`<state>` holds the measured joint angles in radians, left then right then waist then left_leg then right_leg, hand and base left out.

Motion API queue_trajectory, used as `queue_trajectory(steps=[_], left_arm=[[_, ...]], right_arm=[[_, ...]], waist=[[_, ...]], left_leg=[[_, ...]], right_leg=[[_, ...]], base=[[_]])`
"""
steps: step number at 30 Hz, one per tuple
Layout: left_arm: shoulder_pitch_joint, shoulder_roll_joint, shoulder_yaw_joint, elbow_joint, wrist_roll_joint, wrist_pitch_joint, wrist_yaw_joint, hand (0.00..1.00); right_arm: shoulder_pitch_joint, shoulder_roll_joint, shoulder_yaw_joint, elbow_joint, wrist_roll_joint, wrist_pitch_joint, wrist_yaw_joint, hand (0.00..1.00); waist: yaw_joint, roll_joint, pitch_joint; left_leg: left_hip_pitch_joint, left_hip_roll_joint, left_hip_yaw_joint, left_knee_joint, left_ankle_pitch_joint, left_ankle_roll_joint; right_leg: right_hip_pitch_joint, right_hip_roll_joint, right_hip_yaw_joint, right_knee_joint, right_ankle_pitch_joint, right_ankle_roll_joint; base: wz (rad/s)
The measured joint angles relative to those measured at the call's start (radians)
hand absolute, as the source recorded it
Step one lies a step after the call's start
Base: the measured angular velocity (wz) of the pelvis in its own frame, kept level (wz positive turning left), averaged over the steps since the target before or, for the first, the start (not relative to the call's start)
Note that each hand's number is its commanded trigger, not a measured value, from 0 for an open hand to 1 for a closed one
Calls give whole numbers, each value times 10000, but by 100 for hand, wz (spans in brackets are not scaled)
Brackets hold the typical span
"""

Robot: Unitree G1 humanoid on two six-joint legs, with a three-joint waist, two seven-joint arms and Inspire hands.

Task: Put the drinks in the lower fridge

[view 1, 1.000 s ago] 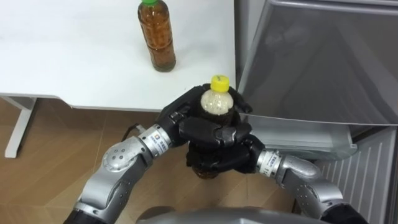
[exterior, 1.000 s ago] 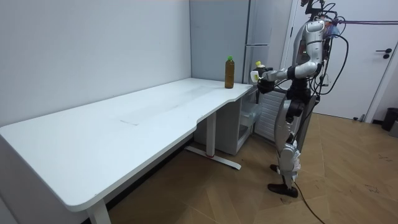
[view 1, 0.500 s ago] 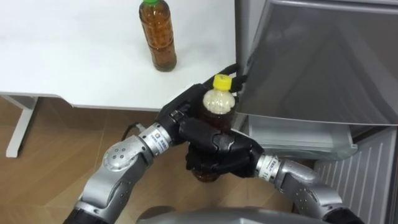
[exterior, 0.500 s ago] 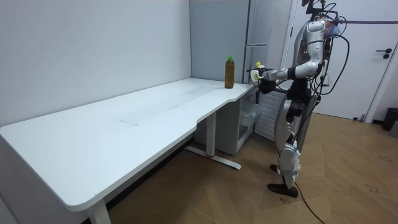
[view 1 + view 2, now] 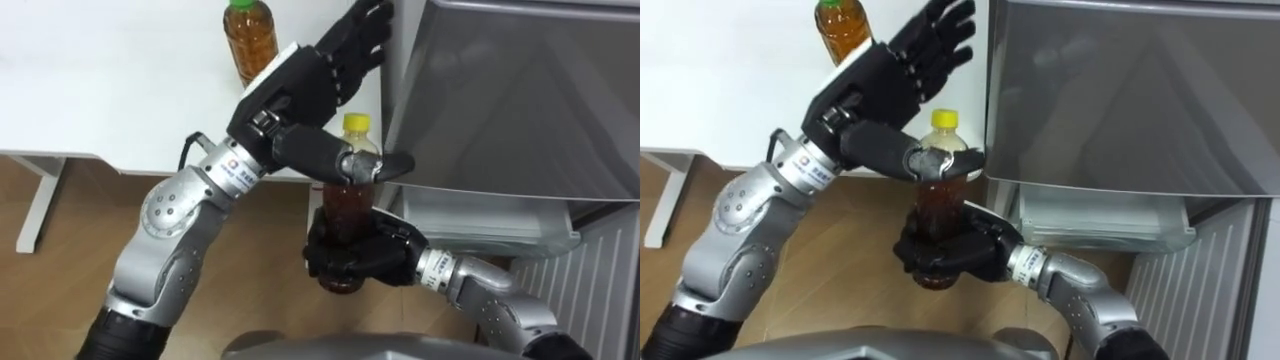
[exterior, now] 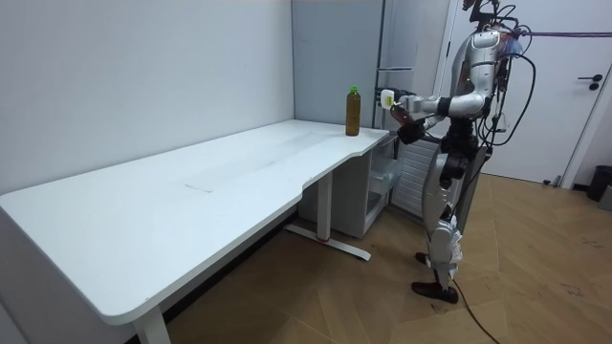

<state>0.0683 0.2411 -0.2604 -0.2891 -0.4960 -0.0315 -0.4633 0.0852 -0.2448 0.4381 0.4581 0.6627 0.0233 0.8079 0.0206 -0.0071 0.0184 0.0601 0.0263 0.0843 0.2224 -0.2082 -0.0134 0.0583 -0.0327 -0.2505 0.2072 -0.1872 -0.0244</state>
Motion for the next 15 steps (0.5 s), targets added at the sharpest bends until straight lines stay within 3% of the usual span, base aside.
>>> queue_trajectory(steps=[4, 9, 15], left_arm=[[-13, 12, 531, -369, -719, -16, -8, 0], [-176, -29, 1480, -1247, -1570, -142, 33, 0], [-295, -246, 2770, -2559, -2012, -499, 555, 0]], right_arm=[[128, -117, -117, -36, 6, -1, -74, 100], [359, -171, -244, -36, -190, 6, -203, 100], [857, -100, -831, -71, -483, 142, -220, 100]], waist=[[121, 150, -56], [196, 264, -40], [650, 314, -72]], left_leg=[[18, 42, 12, 2, -8, 6], [21, 24, -21, -20, -11, 9], [212, 9, -29, -189, -1, 25]], right_leg=[[2, -1, -1, 20, 14, -15], [1, 0, -18, 93, 8, -15], [67, 3, 18, 132, 3, -15]], base=[[0], [1], [-3]])
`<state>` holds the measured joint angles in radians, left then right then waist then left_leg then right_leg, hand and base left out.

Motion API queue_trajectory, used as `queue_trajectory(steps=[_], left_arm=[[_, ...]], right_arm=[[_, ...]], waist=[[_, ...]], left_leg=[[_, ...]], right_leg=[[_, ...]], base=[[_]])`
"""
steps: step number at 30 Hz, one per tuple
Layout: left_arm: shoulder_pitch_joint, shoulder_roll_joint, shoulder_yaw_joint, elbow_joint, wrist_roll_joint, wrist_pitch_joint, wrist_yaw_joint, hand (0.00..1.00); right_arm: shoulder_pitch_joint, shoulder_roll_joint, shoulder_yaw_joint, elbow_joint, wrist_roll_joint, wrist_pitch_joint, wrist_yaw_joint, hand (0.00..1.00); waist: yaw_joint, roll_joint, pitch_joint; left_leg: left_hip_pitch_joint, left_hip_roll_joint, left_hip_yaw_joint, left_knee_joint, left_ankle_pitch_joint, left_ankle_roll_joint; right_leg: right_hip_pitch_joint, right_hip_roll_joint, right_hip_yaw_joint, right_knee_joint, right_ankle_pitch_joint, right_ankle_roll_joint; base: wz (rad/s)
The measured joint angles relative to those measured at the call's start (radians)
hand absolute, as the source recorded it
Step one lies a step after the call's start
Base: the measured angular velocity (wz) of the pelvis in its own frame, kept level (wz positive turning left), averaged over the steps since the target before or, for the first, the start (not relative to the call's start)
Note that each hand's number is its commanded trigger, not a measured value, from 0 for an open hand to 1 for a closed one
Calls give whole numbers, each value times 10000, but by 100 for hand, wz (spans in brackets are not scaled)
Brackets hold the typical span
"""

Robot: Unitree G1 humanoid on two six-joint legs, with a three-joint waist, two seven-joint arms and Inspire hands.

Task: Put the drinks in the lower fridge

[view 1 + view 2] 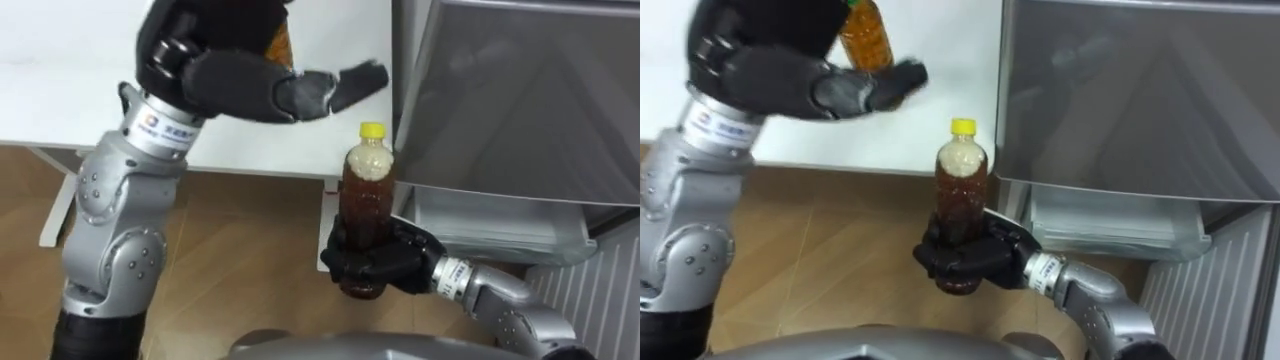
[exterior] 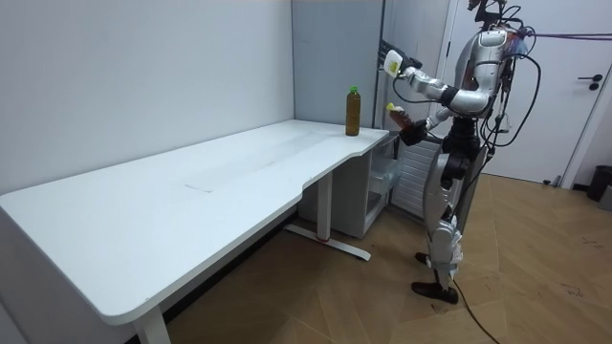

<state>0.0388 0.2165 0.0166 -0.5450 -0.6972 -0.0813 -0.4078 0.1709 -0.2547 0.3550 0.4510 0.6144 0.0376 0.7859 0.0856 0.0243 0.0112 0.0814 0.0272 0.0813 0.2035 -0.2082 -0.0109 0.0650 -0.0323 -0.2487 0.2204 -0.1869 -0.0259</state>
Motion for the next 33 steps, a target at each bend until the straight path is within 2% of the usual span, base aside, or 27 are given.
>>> queue_trajectory(steps=[3, 7, 8, 13, 15, 19, 21, 23, 25, 26, 27, 28, 30, 31, 33], left_arm=[[-1, -92, 1011, -370, 15, -616, 715, 0], [-5, -117, 1755, -441, 160, -792, 1420, 0], [-7, -116, 2164, -542, 280, -824, 1599, 0], [-28, -126, 3451, -836, 505, -1441, 2634, 0], [-23, -144, 4124, -802, 1081, -1580, 3270, 0], [2, -148, 4638, -146, 2007, -1872, 4384, 0], [185, -148, 4671, 751, 1988, -1939, 5167, 0], [349, -154, 4669, 1653, 1771, -1875, 5590, 0], [587, -114, 4482, 2961, 1000, -1900, 6009, 0], [906, -156, 4302, 3880, 394, -1840, 6256, 0], [1309, -254, 3971, 4760, -175, -1664, 6417, 0], [1519, -314, 3787, 5115, -412, -1529, 6452, 0], [2244, -500, 2817, 6592, -1111, -1150, 6516, 0], [2330, -506, 2545, 7066, -1284, -1064, 6541, 0], [2388, -512, 1534, 9194, -2032, -680, 6568, 0]], right_arm=[[115, 230, -634, -230, -226, -1, -93, 100], [205, 326, -1017, -399, -274, -76, -127, 100], [314, 436, -1163, -399, -351, -142, -128, 100], [831, 627, -1506, -394, -434, -156, -153, 100], [1008, 640, -1593, -372, -680, -156, -225, 100], [1337, 614, -1861, -364, -712, -152, -585, 100], [1333, 608, -1997, -413, -678, -142, -863, 100], [1321, 633, -2179, -423, -666, -130, -985, 100], [1219, 629, -2187, -451, -656, 15, -1182, 100], [1174, 633, -2205, -450, -698, 94, -1313, 100], [1167, 643, -2180, -448, -733, 133, -1389, 100], [1167, 665, -2150, -448, -714, 190, -1429, 100], [1162, 767, -1970, -447, -393, 506, -1743, 100], [1157, 819, -1958, -440, -326, 556, -1821, 100], [1037, 876, -1782, -370, 38, 679, -2075, 100]], waist=[[132, 1, -9], [505, -34, -28], [595, -39, -32], [883, -12, -33], [956, 1, -24], [1168, 52, 7], [1132, 83, -4], [1158, 98, -29], [1146, 119, -62], [1118, 121, -98], [1117, 139, -131], [1126, 104, -130], [1132, -135, -114], [1119, -178, -94], [1117, -381, -69]], left_leg=[[27, -8, -6, 22, 2, 0], [223, -11, -42, 12, 0, -2], [272, -12, -60, 10, -2, -4], [380, -39, -162, -48, -1, -4], [517, -42, -132, -65, -2, -5], [676, -53, -202, -106, -2, -4], [604, -63, -275, -129, -2, -4], [598, -53, -297, -177, -3, -2], [646, -45, -270, -228, -1, 0], [650, -49, -274, -233, 1, 1], [646, -52, -250, -226, 3, 1], [640, -54, -219, -222, 3, 1], [615, -45, -152, -219, 3, 0], [610, -47, -163, -217, 3, 0], [618, -55, -153, -195, -4, -2]], right_leg=[[51, -4, -25, -9, -21, 7], [262, 23, -9, -172, -13, 16], [335, 31, -2, -188, -13, 17], [583, 29, -102, -352, -25, 47], [685, 26, -99, -364, -37, 62], [783, 23, -112, -401, -46, 71], [766, 15, -209, -456, -49, 76], [715, 44, -200, -449, -49, 75], [680, 53, -183, -398, -44, 63], [645, 39, -155, -348, -52, 52], [655, 34, -149, -336, -51, 54], [646, 30, -151, -331, -50, 54], [624, 28, -161, -356, -50, 54], [633, 26, -179, -373, -50, 54], [711, 39, -130, -503, -32, 78]], base=[[3], [0], [5], [7], [2], [1], [12], [3], [-6], [-7], [-6], [-7], [-2], [6], [2]])
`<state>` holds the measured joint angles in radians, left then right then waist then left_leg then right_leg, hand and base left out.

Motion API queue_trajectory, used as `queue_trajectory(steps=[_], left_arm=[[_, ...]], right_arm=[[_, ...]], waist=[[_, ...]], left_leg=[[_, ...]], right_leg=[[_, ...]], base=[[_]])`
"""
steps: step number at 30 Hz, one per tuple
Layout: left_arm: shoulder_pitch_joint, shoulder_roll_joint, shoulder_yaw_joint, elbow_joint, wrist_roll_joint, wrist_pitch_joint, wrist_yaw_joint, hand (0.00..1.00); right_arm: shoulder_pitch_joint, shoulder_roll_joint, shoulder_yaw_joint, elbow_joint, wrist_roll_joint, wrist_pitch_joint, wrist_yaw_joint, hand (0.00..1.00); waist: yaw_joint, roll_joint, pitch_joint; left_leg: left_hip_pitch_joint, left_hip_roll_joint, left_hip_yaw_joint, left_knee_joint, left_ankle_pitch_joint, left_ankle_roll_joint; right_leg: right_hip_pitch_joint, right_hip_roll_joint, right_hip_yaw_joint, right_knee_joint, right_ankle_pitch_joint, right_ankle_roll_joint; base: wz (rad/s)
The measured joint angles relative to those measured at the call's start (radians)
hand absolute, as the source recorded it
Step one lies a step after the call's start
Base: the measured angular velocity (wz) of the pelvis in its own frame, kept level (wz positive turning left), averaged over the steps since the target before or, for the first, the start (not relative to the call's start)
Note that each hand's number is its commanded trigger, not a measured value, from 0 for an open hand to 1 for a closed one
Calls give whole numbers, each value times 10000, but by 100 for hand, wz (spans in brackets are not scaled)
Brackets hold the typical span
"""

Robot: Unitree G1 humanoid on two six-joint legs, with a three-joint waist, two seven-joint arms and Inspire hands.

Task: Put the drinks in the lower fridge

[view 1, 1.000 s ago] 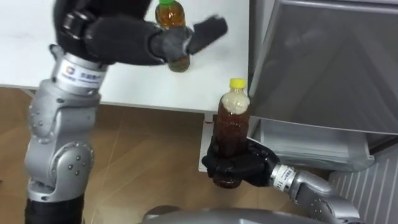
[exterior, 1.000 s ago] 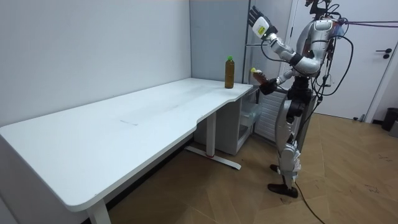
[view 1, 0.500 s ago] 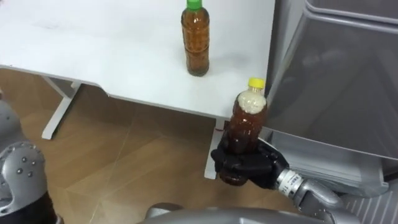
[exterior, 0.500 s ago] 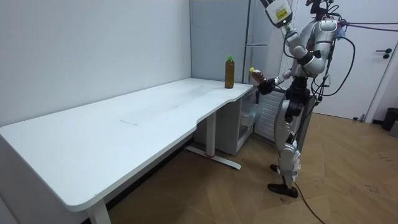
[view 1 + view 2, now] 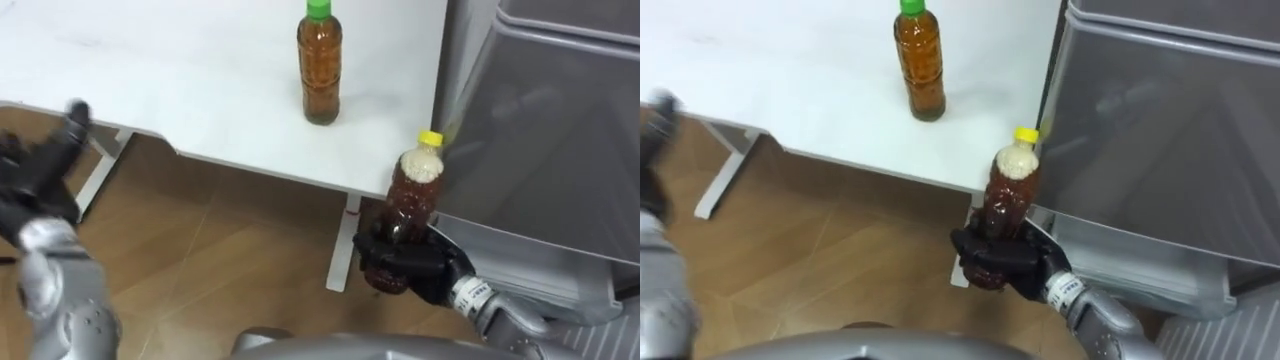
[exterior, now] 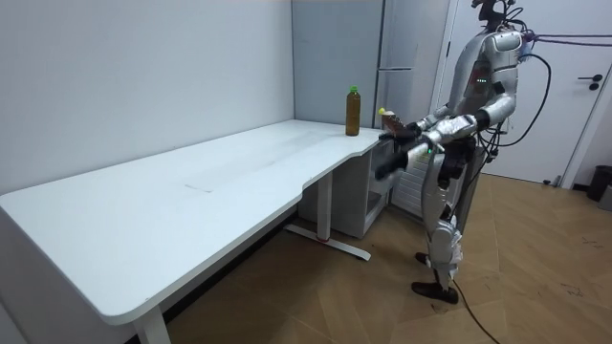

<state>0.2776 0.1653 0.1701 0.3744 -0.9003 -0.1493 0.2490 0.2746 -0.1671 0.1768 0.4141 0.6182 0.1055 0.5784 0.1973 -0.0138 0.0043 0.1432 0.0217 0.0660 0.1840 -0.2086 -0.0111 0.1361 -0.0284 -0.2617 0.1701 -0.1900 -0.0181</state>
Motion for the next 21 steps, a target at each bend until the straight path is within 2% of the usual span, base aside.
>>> queue_trajectory(steps=[1, 3, 4, 6, 7, 9, 12, 15, 18, 21], left_arm=[[0, -8, -242, 517, -209, 66, -19, 0], [-20, -9, -1135, 2459, -958, 444, -62, 0], [-29, -13, -1314, 2852, -1190, 515, -96, 0], [99, -15, -1592, 4171, -1425, 875, -289, 0], [177, -14, -1591, 4348, -1409, 962, -328, 0], [377, -12, -1526, 5136, -637, 1219, -708, 0], [470, -13, -1525, 5737, 580, 1473, -910, 0], [466, -17, -1528, 6475, 2659, 1641, -1187, 0], [422, -16, -1687, 6669, 3980, 1822, -1236, 0], [136, -28, -1825, 6687, 5380, 2111, -1326, 0]], right_arm=[[-74, 6, 21, 77, 37, 6, 0, 100], [-448, -24, 315, 572, 253, 88, -173, 100], [-530, -21, 388, 718, 346, 105, -249, 100], [-623, 37, 526, 812, 479, 137, -238, 100], [-634, 37, 575, 809, 489, 153, -267, 100], [-647, 31, 583, 813, 487, 182, -251, 100], [-675, 37, 575, 803, 502, 174, -235, 100], [-685, 103, 585, 822, 413, 169, -251, 100], [-805, 135, 706, 836, 354, 170, -342, 100], [-745, 134, 847, 563, 378, 172, -669, 100]], waist=[[-2, -29, 14], [-14, -32, 28], [-7, -9, 31], [-56, 12, 29], [-100, 12, 29], [-203, 64, 28], [-325, 142, 24], [-540, 218, 20], [-852, 216, 18], [-1004, 189, -20]], left_leg=[[12, -1, 12, -8, -2, 2], [40, 10, 149, -56, -38, 37], [58, 22, 168, -64, -71, 44], [148, 54, 302, -203, -97, 51], [149, 55, 298, -210, -99, 52], [149, 43, 304, -208, -113, 68], [102, 33, 322, -205, -125, 88], [141, 21, 351, -215, -134, 104], [14, 13, 324, -192, -150, 128], [-160, -5, 309, -156, -147, 137]], right_leg=[[0, 1, 30, -13, 3, 4], [6, 16, 152, -7, 9, 15], [3, 33, 186, -11, 9, 16], [-58, 99, 393, -9, 8, 21], [-56, 103, 396, -10, 14, 23], [-19, 124, 379, -13, 26, 42], [-10, 137, 379, -37, 42, 67], [46, 128, 387, -37, 52, 79], [-13, 115, 348, -49, 60, 97], [-170, 110, 383, -37, 92, 113]], base=[[-11], [-14], [-18], [-21], [-7], [2], [0], [1], [6], [0]])
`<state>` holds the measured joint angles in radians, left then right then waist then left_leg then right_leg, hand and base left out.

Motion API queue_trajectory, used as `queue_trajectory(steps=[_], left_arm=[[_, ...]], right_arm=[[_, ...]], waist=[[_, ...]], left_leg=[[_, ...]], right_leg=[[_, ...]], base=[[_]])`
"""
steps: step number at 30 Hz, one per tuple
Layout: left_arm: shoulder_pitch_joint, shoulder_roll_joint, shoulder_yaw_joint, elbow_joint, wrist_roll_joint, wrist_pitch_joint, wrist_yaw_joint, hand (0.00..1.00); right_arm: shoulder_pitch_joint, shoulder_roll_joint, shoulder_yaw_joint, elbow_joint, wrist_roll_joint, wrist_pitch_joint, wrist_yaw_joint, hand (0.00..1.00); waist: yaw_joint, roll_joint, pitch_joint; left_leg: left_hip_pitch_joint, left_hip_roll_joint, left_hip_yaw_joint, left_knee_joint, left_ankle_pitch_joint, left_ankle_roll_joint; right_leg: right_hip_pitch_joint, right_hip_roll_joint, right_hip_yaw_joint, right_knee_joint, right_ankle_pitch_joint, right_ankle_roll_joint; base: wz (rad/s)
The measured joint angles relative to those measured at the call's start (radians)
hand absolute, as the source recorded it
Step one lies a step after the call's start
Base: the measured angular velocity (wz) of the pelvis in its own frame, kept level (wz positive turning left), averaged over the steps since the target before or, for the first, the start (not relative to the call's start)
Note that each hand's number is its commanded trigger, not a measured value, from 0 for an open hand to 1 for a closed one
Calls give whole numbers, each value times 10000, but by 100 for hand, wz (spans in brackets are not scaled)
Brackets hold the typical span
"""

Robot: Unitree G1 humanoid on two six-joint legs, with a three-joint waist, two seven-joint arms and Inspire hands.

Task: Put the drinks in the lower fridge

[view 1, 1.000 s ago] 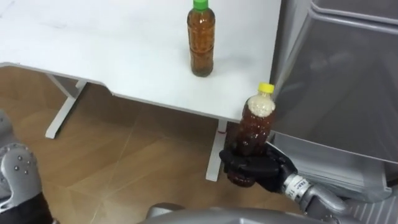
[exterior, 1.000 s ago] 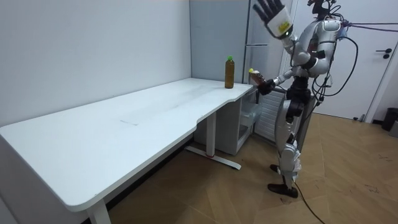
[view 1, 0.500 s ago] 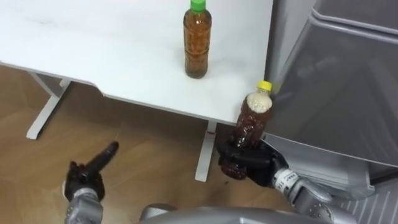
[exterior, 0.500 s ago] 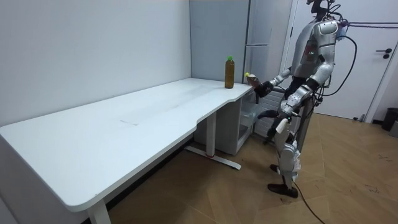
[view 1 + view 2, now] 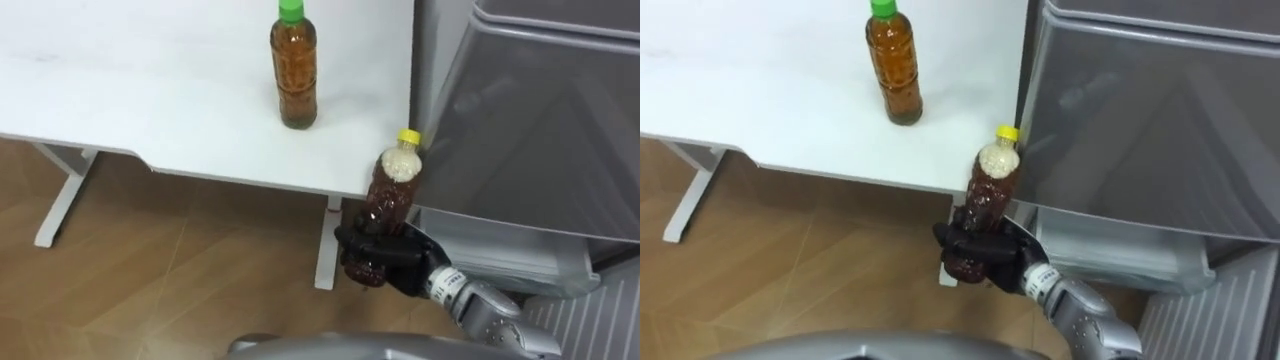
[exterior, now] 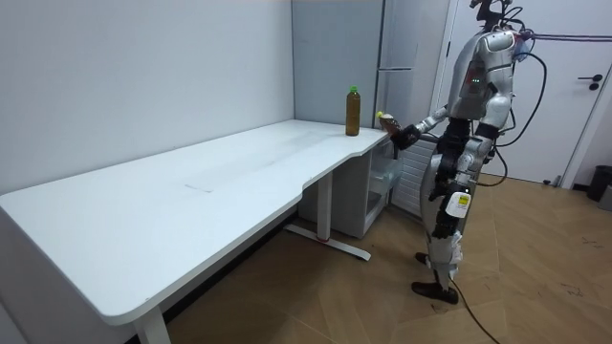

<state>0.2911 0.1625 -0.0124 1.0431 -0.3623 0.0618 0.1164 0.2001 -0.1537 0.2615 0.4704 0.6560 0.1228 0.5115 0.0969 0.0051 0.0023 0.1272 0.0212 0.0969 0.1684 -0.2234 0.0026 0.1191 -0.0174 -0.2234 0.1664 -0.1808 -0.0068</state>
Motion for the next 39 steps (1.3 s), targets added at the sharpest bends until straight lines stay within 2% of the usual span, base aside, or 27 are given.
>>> queue_trajectory(steps=[3, 7, 12, 15, 23, 28, 29, 33, 36, 38, 39], left_arm=[[-91, -2, -5, -82, 640, 53, -180, 0], [-375, -47, 2, -171, 1057, 50, -187, 0], [-425, -149, -3, -459, 2538, 52, -45, 0], [-464, -217, 3, -526, 3001, 46, 128, 0], [-459, -314, 49, -535, 3157, 41, 509, 0], [-462, -325, 73, -566, 3190, 32, 661, 0], [-447, -330, 73, -567, 3254, 28, 712, 0], [-449, -383, 69, -543, 3245, 7, 904, 0], [-447, -383, 70, -498, 3260, -204, 994, 0], [-448, -378, 69, -498, 3266, -243, 997, 0], [-449, -369, 45, -514, 3266, -260, 996, 0]], right_arm=[[-7, 16, 115, -86, -2, 1, -203, 100], [-34, 42, 138, -60, -1, 0, -272, 100], [-53, 216, 138, -73, 3, 9, -776, 100], [-39, 351, 141, -189, -6, 24, -1243, 100], [22, 353, 169, -507, -2, -5, -2150, 100], [57, 362, 256, -594, -298, -228, -2609, 100], [59, 366, 271, -626, -594, -325, -2789, 100], [60, 373, 231, -629, -2283, -854, -3552, 100], [136, 366, 47, -440, -4490, -1399, -4639, 100], [252, 383, -108, -439, -5595, -1657, -5233, 100], [279, 356, -162, -378, -6410, -1639, -5682, 100]], waist=[[-183, -7, -50], [-324, -3, -60], [-640, 95, -104], [-665, 95, -104], [-688, 37, -85], [-785, -29, -74], [-870, -51, -72], [-1112, -97, -77], [-1204, -117, -69], [-1242, -88, -69], [-1241, -58, -70]], left_leg=[[-16, -18, -26, 38, 5, 9], [-60, -31, -54, 103, 5, 10], [-100, -36, -75, 171, -23, 55], [-105, -60, -105, 174, -5, 85], [-121, -184, -158, 115, 86, 237], [-112, -234, -166, 79, 128, 308], [-118, -309, -164, 71, 138, 325], [-116, -322, -165, 51, 162, 372], [-126, -321, -94, -2, 182, 408], [-136, -302, -31, -8, 173, 425], [-158, -287, 69, -20, 169, 432]], right_leg=[[-22, -13, -4, 3, 4, 7], [2, -39, -66, 3, 13, 20], [117, -95, -250, 14, 40, 56], [111, -117, -250, 22, 62, 64], [94, -219, -204, -161, 197, 202], [86, -254, 7, -163, 241, 254], [98, -256, 80, -163, 250, 268], [106, -286, 182, -158, 291, 308], [18, -289, 320, -157, 368, 328], [-36, -291, 351, -145, 385, 335], [-101, -283, 467, -110, 396, 335]], base=[[0], [5], [11], [2], [1], [0], [0], [0], [-11], [-12], [-19]])
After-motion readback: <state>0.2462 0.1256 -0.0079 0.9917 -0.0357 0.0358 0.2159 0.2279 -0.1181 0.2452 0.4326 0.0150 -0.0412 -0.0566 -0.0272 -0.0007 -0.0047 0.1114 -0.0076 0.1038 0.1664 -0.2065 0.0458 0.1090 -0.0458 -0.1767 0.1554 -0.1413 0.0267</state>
